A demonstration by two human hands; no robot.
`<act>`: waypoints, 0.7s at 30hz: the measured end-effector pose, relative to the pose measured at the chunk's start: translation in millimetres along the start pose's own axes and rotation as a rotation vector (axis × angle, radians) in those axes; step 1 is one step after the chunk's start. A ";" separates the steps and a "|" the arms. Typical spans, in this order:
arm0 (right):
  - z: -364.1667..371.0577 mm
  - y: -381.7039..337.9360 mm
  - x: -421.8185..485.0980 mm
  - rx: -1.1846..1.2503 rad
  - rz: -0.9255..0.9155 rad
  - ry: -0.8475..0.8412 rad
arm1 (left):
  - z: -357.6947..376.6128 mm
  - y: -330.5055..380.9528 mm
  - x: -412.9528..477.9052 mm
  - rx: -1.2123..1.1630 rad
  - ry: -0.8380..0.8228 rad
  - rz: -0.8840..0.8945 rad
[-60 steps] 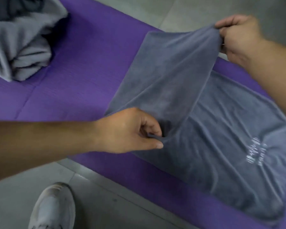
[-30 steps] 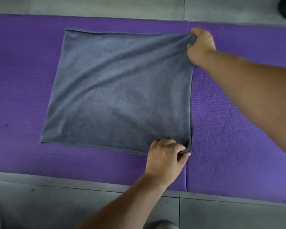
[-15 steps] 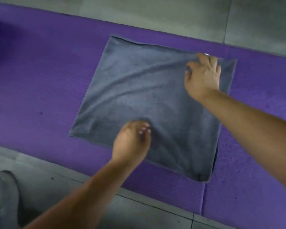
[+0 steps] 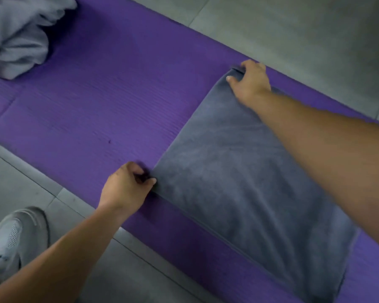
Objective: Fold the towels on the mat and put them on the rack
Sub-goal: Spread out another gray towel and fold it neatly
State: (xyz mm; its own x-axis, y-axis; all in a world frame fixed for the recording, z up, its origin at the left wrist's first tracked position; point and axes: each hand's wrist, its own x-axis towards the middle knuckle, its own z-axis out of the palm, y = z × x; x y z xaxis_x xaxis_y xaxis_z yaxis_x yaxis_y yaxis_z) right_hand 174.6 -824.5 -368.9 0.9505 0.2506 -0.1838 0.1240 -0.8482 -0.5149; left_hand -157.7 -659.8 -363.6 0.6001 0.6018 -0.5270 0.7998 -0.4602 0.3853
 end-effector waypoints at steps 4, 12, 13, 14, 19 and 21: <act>3.1 0.2 24.4 -0.037 0.047 0.057 | -8.0 -9.8 3.8 -0.133 -0.078 0.037; -10.8 -22.9 52.5 0.309 0.303 0.136 | -14.6 -21.8 7.9 -0.263 -0.061 -0.013; -11.4 -25.2 52.9 0.407 0.321 0.125 | -14.1 -23.6 7.5 -0.299 -0.047 -0.026; -11.5 -28.1 51.7 0.477 0.319 0.103 | -14.9 -24.8 6.8 -0.337 -0.035 -0.046; -6.5 -39.2 51.2 0.582 0.196 -0.043 | -23.2 -28.4 10.6 -0.521 -0.007 -0.159; -4.7 -44.9 53.1 0.611 0.198 -0.117 | -27.5 -31.8 14.4 -0.580 -0.002 -0.193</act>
State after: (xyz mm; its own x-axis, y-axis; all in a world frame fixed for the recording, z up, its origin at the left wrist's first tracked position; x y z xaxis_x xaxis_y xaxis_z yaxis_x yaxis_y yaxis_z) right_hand 220.8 -775.3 -351.6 0.8973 0.1954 -0.3958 -0.2670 -0.4738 -0.8392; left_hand -174.2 -618.6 -362.6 0.4444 0.6375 -0.6293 0.7699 0.0874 0.6322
